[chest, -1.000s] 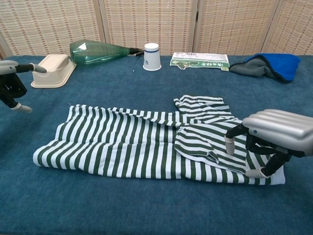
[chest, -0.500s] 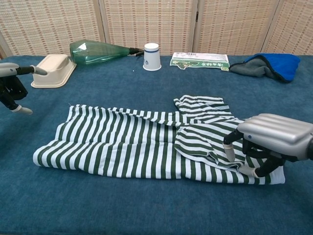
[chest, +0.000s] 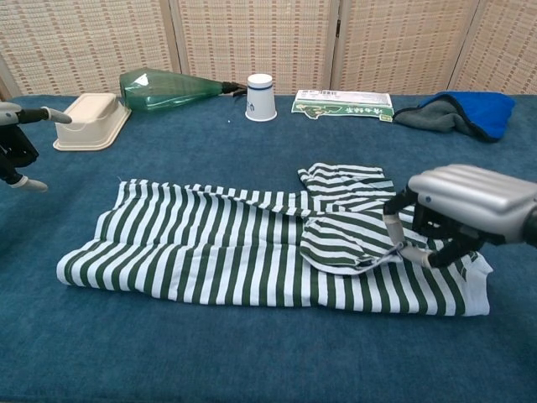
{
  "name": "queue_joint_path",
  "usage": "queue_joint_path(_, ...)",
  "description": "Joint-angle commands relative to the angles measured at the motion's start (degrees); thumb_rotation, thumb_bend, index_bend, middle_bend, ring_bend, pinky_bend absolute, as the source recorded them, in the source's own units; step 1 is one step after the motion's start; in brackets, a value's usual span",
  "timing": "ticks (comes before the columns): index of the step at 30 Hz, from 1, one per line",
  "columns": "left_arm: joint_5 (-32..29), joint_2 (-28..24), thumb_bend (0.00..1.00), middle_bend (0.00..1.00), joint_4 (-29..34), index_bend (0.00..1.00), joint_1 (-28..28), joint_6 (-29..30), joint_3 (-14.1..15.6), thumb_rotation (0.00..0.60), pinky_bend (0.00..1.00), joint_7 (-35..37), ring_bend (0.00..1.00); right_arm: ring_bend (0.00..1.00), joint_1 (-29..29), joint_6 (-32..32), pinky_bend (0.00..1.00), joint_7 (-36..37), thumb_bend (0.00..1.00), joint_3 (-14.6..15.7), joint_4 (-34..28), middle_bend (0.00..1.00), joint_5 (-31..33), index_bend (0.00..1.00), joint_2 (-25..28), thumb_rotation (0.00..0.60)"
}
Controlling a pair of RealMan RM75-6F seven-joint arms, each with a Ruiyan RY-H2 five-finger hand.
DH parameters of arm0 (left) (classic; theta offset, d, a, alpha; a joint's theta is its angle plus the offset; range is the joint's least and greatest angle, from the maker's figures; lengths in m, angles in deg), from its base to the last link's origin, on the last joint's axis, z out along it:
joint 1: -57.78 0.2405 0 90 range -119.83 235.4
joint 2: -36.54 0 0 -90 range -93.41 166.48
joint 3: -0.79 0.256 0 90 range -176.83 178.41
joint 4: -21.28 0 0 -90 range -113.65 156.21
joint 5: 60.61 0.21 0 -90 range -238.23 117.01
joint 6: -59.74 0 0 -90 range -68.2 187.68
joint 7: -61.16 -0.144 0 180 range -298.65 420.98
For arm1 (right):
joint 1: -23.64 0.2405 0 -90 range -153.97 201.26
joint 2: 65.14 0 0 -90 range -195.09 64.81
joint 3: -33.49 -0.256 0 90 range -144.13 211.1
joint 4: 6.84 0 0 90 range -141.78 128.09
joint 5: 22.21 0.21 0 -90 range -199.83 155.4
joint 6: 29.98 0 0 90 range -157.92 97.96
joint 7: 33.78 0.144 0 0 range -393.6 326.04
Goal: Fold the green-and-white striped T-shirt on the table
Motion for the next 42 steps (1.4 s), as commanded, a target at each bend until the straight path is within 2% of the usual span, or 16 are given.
queue_joint_path(1, 0.3, -0.4, 0.25, 0.9, 0.4, 0.0, 0.3, 0.4, -0.1, 0.6, 1.0, 0.4, 0.84, 1.0, 0.8, 1.9, 1.0, 1.4, 0.46, -3.3, 0.1, 0.99, 1.0, 0.6, 0.7, 0.6)
queue_joint_path(6, 1.2, -1.1, 0.25, 0.89, 1.3, 0.0, 1.1, 1.4, 0.0, 0.6, 1.0, 0.7, 0.84, 1.0, 2.8, 2.9, 1.0, 1.6, 0.47, -8.0, 3.0, 1.0, 3.1, 0.6, 0.1, 0.6)
queue_joint_path(12, 1.5, -1.6, 0.25, 0.89, 1.9, 0.0, 1.8, 1.8, 0.3, 0.6, 1.0, 0.7, 0.84, 1.0, 5.7, 1.7, 1.0, 1.5, 0.47, -11.7, 8.6, 1.0, 6.4, 0.6, -2.2, 0.6)
queue_joint_path(28, 1.4, -1.4, 0.25, 0.89, 1.5, 0.0, 2.5, 1.1, 0.9, 0.6, 1.0, 0.8, 0.84, 1.0, 12.5, -5.7, 1.0, 1.3, 0.46, -14.3, 24.1, 0.99, 13.1, 0.59, -10.0, 0.6)
queue_joint_path(30, 1.5, -1.4, 0.25, 0.89, 1.4, 0.0, 2.6, 1.0, 0.9, 0.6, 1.0, 0.8, 0.84, 1.0, 13.5, -7.0, 1.0, 1.0, 0.45, -14.8, 25.9, 0.99, 14.1, 0.55, -10.6, 0.6)
queue_joint_path(36, 1.5, -1.4, 0.25, 0.89, 1.2, 0.0, 2.8, 0.9, 1.1, 0.6, 1.0, 0.9, 0.84, 1.0, 16.3, -10.8, 1.0, -1.3, 0.38, -16.1, 27.5, 0.97, 17.2, 0.3, -10.4, 0.6)
queue_joint_path(38, 1.5, -1.4, 0.25, 0.89, 1.2, 0.0, 2.9, 0.8, 1.1, 0.6, 1.0, 0.9, 0.84, 1.0, 17.1, -11.5, 1.0, -1.9, 0.37, -16.6, 27.1, 0.96, 18.2, 0.26, -10.0, 0.6)
queue_joint_path(42, 1.4, -1.3, 0.25, 0.89, 1.1, 0.0, 3.0, 0.7, 1.1, 0.6, 1.0, 1.0, 0.84, 1.0, 18.5, -13.2, 1.0, -4.1, 0.37, -17.3, 26.6, 0.96, 20.9, 0.25, -9.6, 0.6)
